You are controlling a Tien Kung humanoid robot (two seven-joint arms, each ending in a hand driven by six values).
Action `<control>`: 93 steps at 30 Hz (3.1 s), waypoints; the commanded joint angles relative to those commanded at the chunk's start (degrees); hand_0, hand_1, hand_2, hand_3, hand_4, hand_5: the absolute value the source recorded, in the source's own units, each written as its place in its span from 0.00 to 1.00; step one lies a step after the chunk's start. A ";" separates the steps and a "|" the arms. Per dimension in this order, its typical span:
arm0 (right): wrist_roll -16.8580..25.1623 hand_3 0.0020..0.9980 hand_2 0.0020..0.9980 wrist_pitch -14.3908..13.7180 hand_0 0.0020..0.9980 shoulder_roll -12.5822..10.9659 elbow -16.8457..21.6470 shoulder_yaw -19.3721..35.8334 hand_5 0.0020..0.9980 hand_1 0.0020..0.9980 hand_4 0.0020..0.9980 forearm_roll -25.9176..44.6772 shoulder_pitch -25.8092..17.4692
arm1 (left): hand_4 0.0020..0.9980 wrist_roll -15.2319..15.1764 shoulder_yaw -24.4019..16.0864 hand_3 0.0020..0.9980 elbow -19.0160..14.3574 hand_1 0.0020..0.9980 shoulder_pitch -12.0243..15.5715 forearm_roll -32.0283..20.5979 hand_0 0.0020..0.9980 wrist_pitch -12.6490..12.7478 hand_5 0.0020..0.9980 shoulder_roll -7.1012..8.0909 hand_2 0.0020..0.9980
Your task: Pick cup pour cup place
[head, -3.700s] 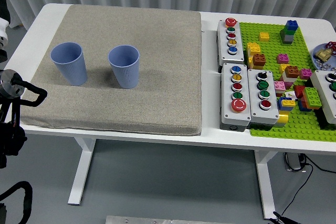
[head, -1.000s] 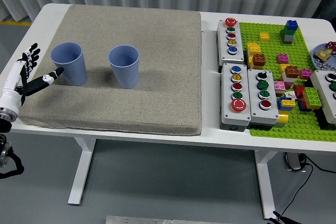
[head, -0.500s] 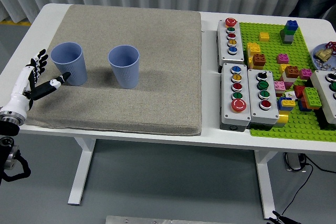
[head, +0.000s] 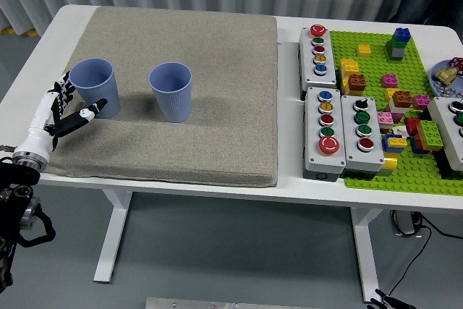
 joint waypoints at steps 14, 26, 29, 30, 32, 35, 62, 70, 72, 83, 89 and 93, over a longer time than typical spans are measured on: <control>0.07 0.62 0.74 -0.02 0.76 0.12 0.00 -0.17 0.19 0.70 0.22 0.26 0.16 | 0.92 -1.93 -0.20 1.00 2.53 0.94 -1.91 -3.32 0.95 -1.80 0.36 -1.79 1.00; 0.03 0.62 0.74 0.17 0.76 0.17 0.00 0.08 0.19 0.70 0.22 0.05 0.24 | 0.92 -2.80 0.12 1.00 3.56 0.94 -2.32 -2.16 0.94 -1.58 0.36 -1.73 1.00; 0.00 0.62 0.74 0.20 0.76 0.19 0.00 0.13 0.19 0.70 0.22 -0.05 0.20 | 0.92 -2.69 0.27 1.00 3.74 0.94 -2.35 -1.68 0.94 -1.47 0.36 -1.84 1.00; -0.01 0.62 0.74 0.22 0.76 0.18 0.00 0.15 0.19 0.70 0.22 -0.08 0.20 | 0.92 -2.65 0.32 1.00 3.87 0.94 -2.43 -1.44 0.94 -1.41 0.36 -1.93 1.00; -0.02 0.62 0.74 0.23 0.76 0.19 0.00 0.15 0.19 0.70 0.22 -0.09 0.19 | 0.92 -2.68 0.35 1.00 4.10 0.94 -2.61 -1.31 0.94 -1.38 0.36 -2.07 1.00; 0.00 0.62 0.74 0.28 0.76 0.16 0.00 0.22 0.19 0.70 0.22 -0.15 0.24 | 0.92 -2.69 0.40 1.00 4.35 0.93 -3.05 -1.11 0.94 -1.27 0.36 -2.33 1.00; -0.14 0.62 0.74 0.56 0.76 0.08 0.00 0.59 0.19 0.70 0.22 -0.29 0.56 | 0.90 -2.26 0.24 1.00 5.13 0.84 -3.89 -0.75 0.83 1.83 0.33 -2.81 1.00; -0.08 0.62 0.74 0.57 0.76 0.05 0.00 0.64 0.19 0.70 0.22 -0.38 0.55 | 0.89 -2.21 0.17 1.00 5.53 0.84 -4.40 -0.52 0.83 1.91 0.33 -3.17 1.00; -0.11 0.62 0.74 0.58 0.76 0.05 0.00 0.60 0.19 0.70 0.22 -0.36 0.58 | 0.88 -2.15 0.24 1.00 5.59 0.84 -4.50 -0.54 0.83 1.93 0.31 -3.22 1.00; -0.08 0.62 0.74 0.51 0.76 0.07 0.00 0.58 0.19 0.70 0.22 -0.39 0.63 | 0.85 -2.02 0.81 1.00 5.56 0.74 -4.65 -0.24 0.73 3.07 0.28 -3.57 0.98; -0.08 0.62 0.74 0.48 0.76 0.08 0.00 0.64 0.19 0.70 0.22 -0.46 0.63 | 0.85 -1.86 0.73 1.00 5.67 0.72 -4.68 -0.16 0.71 3.62 0.28 -3.75 0.98; -0.08 0.62 0.74 0.46 0.76 0.09 0.00 0.62 0.19 0.70 0.22 -0.43 0.68 | 0.85 -1.88 0.81 1.00 5.87 0.72 -4.75 -0.24 0.71 3.98 0.28 -3.86 0.98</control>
